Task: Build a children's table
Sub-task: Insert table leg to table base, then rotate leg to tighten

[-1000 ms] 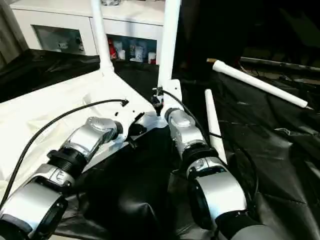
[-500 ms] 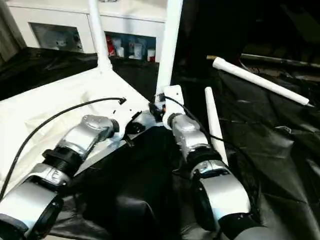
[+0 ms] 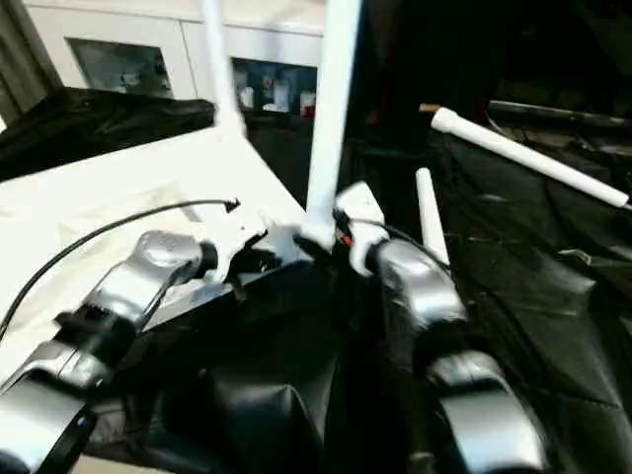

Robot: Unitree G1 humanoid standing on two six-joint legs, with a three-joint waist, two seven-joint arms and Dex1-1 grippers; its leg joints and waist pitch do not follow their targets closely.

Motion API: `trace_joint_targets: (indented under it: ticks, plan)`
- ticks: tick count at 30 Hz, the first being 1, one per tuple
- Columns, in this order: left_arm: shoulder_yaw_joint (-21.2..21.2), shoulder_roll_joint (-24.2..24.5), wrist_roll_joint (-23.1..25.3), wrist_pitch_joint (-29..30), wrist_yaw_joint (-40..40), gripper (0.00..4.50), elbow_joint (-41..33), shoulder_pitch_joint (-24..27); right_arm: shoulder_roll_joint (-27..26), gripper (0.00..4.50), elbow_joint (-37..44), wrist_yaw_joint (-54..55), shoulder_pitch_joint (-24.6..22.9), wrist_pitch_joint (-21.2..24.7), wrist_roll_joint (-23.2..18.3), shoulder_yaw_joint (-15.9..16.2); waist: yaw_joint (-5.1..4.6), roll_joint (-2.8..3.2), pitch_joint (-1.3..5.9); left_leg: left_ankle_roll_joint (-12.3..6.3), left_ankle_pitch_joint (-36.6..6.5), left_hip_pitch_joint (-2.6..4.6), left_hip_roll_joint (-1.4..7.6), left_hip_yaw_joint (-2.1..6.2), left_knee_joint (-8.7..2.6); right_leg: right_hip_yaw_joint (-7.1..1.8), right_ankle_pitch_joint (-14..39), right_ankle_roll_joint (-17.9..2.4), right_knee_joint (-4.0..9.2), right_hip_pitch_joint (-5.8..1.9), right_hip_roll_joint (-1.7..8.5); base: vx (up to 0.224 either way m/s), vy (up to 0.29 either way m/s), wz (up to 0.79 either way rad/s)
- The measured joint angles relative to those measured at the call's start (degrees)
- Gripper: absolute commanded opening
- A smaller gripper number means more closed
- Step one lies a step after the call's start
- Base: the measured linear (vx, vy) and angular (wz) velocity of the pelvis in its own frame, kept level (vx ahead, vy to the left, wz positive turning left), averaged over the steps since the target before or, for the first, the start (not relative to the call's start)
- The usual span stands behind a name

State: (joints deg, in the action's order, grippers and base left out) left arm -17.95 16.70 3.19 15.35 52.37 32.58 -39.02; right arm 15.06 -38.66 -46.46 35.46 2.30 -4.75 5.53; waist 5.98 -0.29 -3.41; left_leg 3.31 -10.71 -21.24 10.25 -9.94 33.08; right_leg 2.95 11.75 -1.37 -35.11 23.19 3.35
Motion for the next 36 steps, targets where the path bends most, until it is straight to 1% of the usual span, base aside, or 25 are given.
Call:
trace_joint_targets:
  ticks: [2, 3, 7, 10, 12, 15, 18, 19, 22, 23, 24, 27, 29, 33, 34, 36]
  plan:
    - [-0.4, 1.6, -1.3, -1.2, 3.3, 0.00, -2.7, 2.0, 2.3, 4.44, 3.7, -4.0, -2.0, 1.0, -0.5, 0.9, 0.45, 0.00, 0.00, 0.00, 0.0, -0.03, 0.05, 0.00, 0.01, 0.06, 0.0, 0.0, 0.02, 0.00, 0.00, 0.000, 0.000, 0.00]
    - [-1.0, 2.6, -1.9, -1.7, 5.6, 0.00, -4.7, 3.2, 4.0, 4.44, 6.3, -6.5, -3.5, 1.8, -0.8, 1.8, 0.82, 0.02, -0.01, -0.02, 0.0, -0.08, 0.09, 0.00, 0.05, 0.13, 0.0, 0.0, 0.02, 0.00, 0.00, 0.000, 0.000, 0.00]
    - [-1.6, 4.4, -2.4, -3.2, 9.8, 0.00, -7.6, 5.1, 7.4, 4.44, 14.1, -12.2, -7.2, 4.1, -2.4, 3.7, 2.01, 0.08, -0.05, -0.02, 0.0, -0.31, 0.42, -0.03, 0.52, 0.45, 0.0, 0.0, -0.13, -0.01, -0.01, 0.000, 0.000, 0.00]
    - [-1.9, 5.3, -2.5, -4.0, 11.2, 0.00, -9.1, 6.0, 8.7, 4.44, 17.6, -14.2, -8.9, 5.9, -3.5, 3.9, 2.23, 0.14, -0.08, 0.03, 0.0, -0.42, 0.69, -0.14, 0.79, 0.64, 0.0, 0.0, -0.25, -0.04, 0.00, 0.000, 0.000, 0.00]
    - [-1.9, 6.5, -3.0, -4.4, 11.9, 0.00, -11.2, 7.7, 9.5, 4.44, 19.8, -15.3, -10.3, 6.9, -4.5, 3.8, 2.20, 0.15, -0.08, 0.14, -0.1, -0.42, 0.70, -0.14, 0.81, 0.66, -0.1, 0.0, -0.28, -0.05, 0.00, 0.000, 0.000, 0.00]
    - [-1.9, 7.6, -3.5, -4.5, 13.1, 0.00, -12.8, 9.1, 10.2, 4.44, 20.5, -16.1, -11.6, 8.0, -4.7, 3.8, 2.21, 0.16, -0.09, 0.34, -0.1, -0.43, 0.72, -0.14, 0.82, 0.69, -0.1, 0.1, -0.32, -0.06, 0.00, 0.000, 0.000, 0.00]
    - [-1.9, 7.9, -3.5, -4.4, 13.2, 0.00, -13.5, 9.3, 10.3, 4.44, 20.9, -16.2, -11.8, 8.7, -4.9, 3.8, 2.21, 0.16, -0.09, 0.36, -0.1, -0.43, 0.72, -0.13, 0.87, 0.70, -0.1, 0.1, -0.39, -0.06, 0.01, 0.000, 0.000, 0.00]
    - [-1.9, 8.0, -3.5, -4.4, 13.3, 0.00, -13.8, 9.5, 10.3, 4.18, 21.1, -16.2, -11.8, 8.7, -4.9, 3.8, 2.20, 0.16, -0.08, 0.36, -0.1, -0.43, 0.73, -0.13, 0.89, 0.70, -0.1, 0.1, -0.40, -0.06, 0.01, 0.000, 0.000, 0.00]
    - [-1.9, 8.1, -3.5, -4.4, 13.3, 0.00, -14.0, 9.7, 10.2, 4.05, 22.1, -16.1, -12.0, 9.7, -5.2, 3.8, 2.22, 0.16, -0.08, 0.08, 0.0, -0.46, 0.73, -0.13, 0.94, 0.70, -0.1, 0.1, -0.42, -0.05, 0.01, 0.000, 0.000, 0.00]
    - [-1.9, 8.1, -3.5, -4.4, 13.3, 0.00, -14.0, 9.8, 10.2, 3.91, 22.4, -16.1, -12.0, 9.8, -5.6, 3.8, 2.22, 0.16, -0.08, 0.07, 0.0, -0.46, 0.73, -0.12, 0.95, 0.70, -0.1, 0.1, -0.42, -0.05, 0.01, 0.000, 0.000, 0.00]
    - [-1.9, 8.1, -3.5, -4.4, 13.3, 0.00, -14.1, 9.8, 10.2, 3.66, 22.5, -16.1, -12.2, 10.0, -5.8, 3.8, 2.22, 0.16, -0.08, 0.07, 0.1, -0.47, 0.73, -0.12, 0.97, 0.70, -0.1, 0.1, -0.43, -0.05, 0.01, 0.000, 0.000, 0.00]
    - [-1.9, 8.3, -3.5, -4.4, 13.3, 0.00, -14.3, 10.0, 10.2, 3.57, 22.5, -16.1, -12.3, 10.4, -6.0, 3.8, 2.20, 0.16, -0.08, 0.07, 0.1, -0.49, 0.73, -0.12, 1.05, 0.70, -0.1, 0.1, -0.50, -0.05, 0.02, 0.000, 0.000, 0.00]
    - [-1.9, 8.3, -3.5, -4.4, 13.3, 0.00, -14.3, 10.1, 10.1, 3.32, 22.5, -16.1, -12.3, 10.9, -6.1, 3.9, 2.20, 0.16, -0.08, 0.07, 0.1, -0.49, 0.74, -0.10, 1.11, 0.71, -0.1, 0.1, -0.58, -0.05, 0.02, 0.000, 0.000, 0.00]
    - [-1.9, 8.4, -3.5, -4.4, 13.4, 0.00, -14.4, 10.3, 10.1, 3.00, 22.5, -16.1, -12.3, 11.1, -6.1, 3.9, 2.21, 0.16, -0.08, 0.13, 0.0, -0.48, 0.74, -0.08, 1.29, 0.70, -0.1, 0.1, -0.77, -0.05, 0.04, 0.000, 0.000, 0.00]
    - [-1.9, 8.4, -3.5, -4.4, 13.4, 0.00, -14.4, 10.3, 10.1, 3.00, 22.5, -16.0, -12.3, 11.1, -6.1, 3.9, 2.21, 0.16, -0.08, 0.14, 0.0, -0.48, 0.74, -0.08, 1.31, 0.70, -0.1, 0.1, -0.79, -0.05, 0.05, 0.000, 0.000, 0.00]
    - [-1.9, 8.4, -3.5, -4.4, 13.4, 0.00, -14.4, 10.3, 10.1, 2.81, 22.5, -16.0, -12.4, 11.2, -6.1, 3.9, 2.21, 0.16, -0.08, 0.27, -0.1, -0.48, 0.74, -0.08, 1.38, 0.70, -0.1, 0.1, -0.87, -0.05, 0.06, 0.000, 0.000, 0.00]
